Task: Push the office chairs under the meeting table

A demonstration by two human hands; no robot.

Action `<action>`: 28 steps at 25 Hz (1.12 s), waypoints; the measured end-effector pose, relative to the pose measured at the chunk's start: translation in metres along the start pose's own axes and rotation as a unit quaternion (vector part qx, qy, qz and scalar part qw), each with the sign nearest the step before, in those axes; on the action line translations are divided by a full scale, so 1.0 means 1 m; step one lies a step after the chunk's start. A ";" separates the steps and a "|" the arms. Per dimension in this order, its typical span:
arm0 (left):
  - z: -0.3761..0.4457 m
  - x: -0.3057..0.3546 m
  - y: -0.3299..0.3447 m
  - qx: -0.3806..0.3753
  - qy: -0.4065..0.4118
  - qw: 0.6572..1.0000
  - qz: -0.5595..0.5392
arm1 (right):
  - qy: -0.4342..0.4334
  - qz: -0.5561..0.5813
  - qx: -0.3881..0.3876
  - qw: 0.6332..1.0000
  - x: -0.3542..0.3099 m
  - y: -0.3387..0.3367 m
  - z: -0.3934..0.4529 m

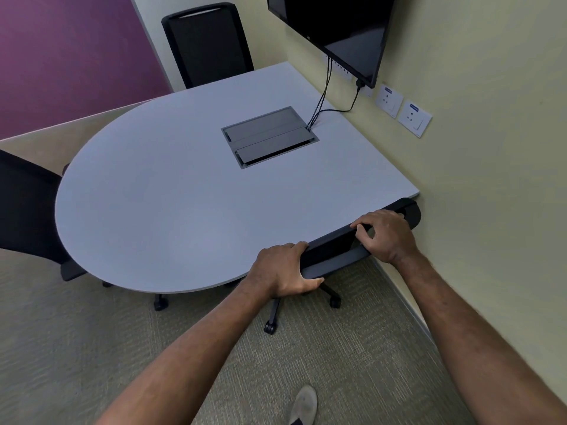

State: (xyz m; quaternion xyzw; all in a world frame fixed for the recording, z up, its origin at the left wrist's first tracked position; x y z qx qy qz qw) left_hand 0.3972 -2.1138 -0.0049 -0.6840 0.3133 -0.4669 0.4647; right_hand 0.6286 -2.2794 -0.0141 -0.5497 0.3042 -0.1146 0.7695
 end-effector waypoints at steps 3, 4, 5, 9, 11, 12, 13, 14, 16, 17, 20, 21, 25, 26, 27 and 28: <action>-0.001 0.000 0.000 0.007 0.000 1.000 -0.002 | 0.001 -0.002 -0.005 1.000 -0.002 0.001 -0.001; -0.002 0.000 0.000 0.009 -0.001 1.000 -0.005 | 0.004 -0.003 -0.008 1.000 -0.004 0.000 -0.001; -0.003 -0.001 0.001 0.010 -0.002 1.000 -0.007 | 0.003 -0.003 -0.010 1.000 -0.005 0.000 -0.002; -0.010 -0.005 0.003 0.002 -0.005 1.000 -0.007 | 0.005 0.002 -0.024 1.000 -0.016 -0.002 -0.008; -0.016 -0.008 0.004 -0.005 -0.005 1.000 -0.014 | 0.011 -0.001 -0.025 1.000 -0.028 -0.001 -0.015; -0.021 -0.012 0.002 -0.007 -0.002 1.000 -0.019 | 0.014 -0.007 -0.022 1.000 -0.037 0.000 -0.019; -0.026 -0.017 0.001 -0.007 0.005 1.000 -0.023 | 0.017 -0.010 -0.017 1.000 -0.046 0.002 -0.023; -0.032 -0.024 -0.002 -0.007 0.011 0.999 -0.030 | 0.023 -0.016 -0.017 0.999 -0.057 0.003 -0.025; -0.047 -0.042 -0.008 -0.010 0.023 0.999 -0.047 | 0.040 -0.028 -0.021 0.999 -0.079 0.008 -0.030; -0.055 -0.054 -0.011 -0.011 0.025 0.998 -0.051 | 0.052 -0.034 -0.026 0.998 -0.089 0.011 -0.032; -0.080 -0.100 -0.022 -0.031 0.016 0.998 -0.045 | 0.079 -0.048 -0.036 0.995 -0.134 0.023 -0.035; -0.087 -0.120 -0.025 -0.038 0.012 0.998 -0.040 | 0.084 -0.053 -0.036 0.994 -0.151 0.028 -0.036; -0.115 -0.204 -0.050 -0.057 0.018 0.998 -0.025 | 0.113 -0.100 -0.060 0.987 -0.222 0.057 -0.032; -0.122 -0.229 -0.058 -0.059 0.025 0.998 -0.016 | 0.127 -0.113 -0.070 0.983 -0.241 0.065 -0.032; -0.129 -0.254 -0.065 -0.066 0.025 0.997 -0.014 | 0.140 -0.109 -0.071 0.982 -0.256 0.073 -0.033; -0.137 -0.278 -0.074 -0.071 0.025 0.997 -0.003 | 0.161 -0.109 -0.068 0.979 -0.275 0.082 -0.031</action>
Point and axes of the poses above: each hand's wrist, its own z-axis towards the middle knuckle, its own y-axis out of the palm, x = y × z, the point moved 2 cm from there along z, towards the middle knuckle, and after that the axes turned 3 degrees about -z, right-handed, at the moved point
